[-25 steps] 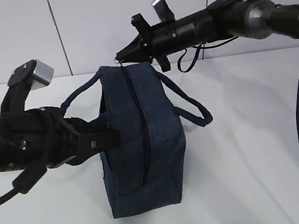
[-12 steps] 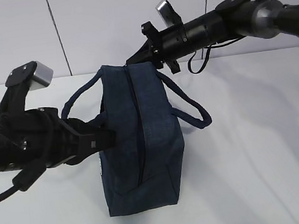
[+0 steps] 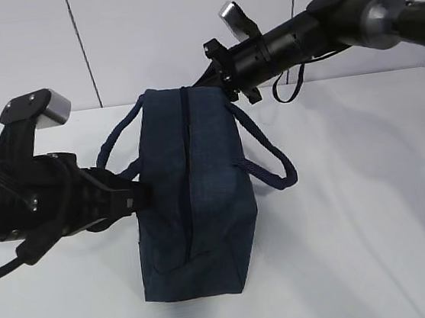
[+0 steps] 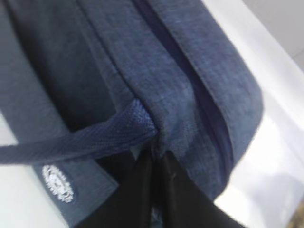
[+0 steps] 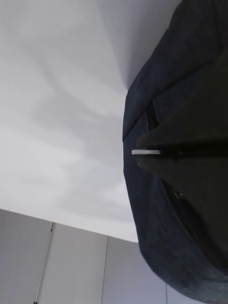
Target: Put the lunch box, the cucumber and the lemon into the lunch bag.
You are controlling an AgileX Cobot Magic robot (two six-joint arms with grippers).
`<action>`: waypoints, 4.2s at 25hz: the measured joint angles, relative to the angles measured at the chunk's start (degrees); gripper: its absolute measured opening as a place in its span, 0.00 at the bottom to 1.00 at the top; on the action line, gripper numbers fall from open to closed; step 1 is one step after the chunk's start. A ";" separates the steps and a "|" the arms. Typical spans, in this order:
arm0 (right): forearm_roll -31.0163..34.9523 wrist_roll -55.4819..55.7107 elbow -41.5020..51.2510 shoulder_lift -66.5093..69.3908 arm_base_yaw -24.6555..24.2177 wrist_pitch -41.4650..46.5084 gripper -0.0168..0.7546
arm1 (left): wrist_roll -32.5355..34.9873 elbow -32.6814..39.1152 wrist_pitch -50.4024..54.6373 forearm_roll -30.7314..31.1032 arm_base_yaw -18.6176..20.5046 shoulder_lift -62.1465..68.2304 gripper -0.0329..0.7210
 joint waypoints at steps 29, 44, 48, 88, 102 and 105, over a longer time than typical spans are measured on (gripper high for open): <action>-20.49 -1.52 -0.02 -8.60 2.69 1.20 0.00 | -0.23 -3.34 -2.56 8.61 1.69 -10.22 0.81; -28.36 -0.14 -0.02 -10.70 7.54 1.31 0.00 | -8.25 -3.34 5.93 23.59 1.69 -1.72 0.81; -28.40 0.04 -0.02 -10.79 7.54 1.31 0.00 | -8.37 -3.34 2.17 23.73 1.73 1.31 0.80; -25.07 1.01 1.60 -14.06 10.10 1.99 0.00 | -7.84 -7.21 -9.79 25.97 20.80 0.54 0.04; -23.92 0.19 1.60 -14.06 12.76 1.88 0.00 | -7.65 -9.53 -13.23 25.97 20.93 1.70 0.07; -23.81 0.19 1.60 -14.06 12.76 1.88 0.00 | -7.65 -9.53 -13.36 26.08 20.96 1.70 0.26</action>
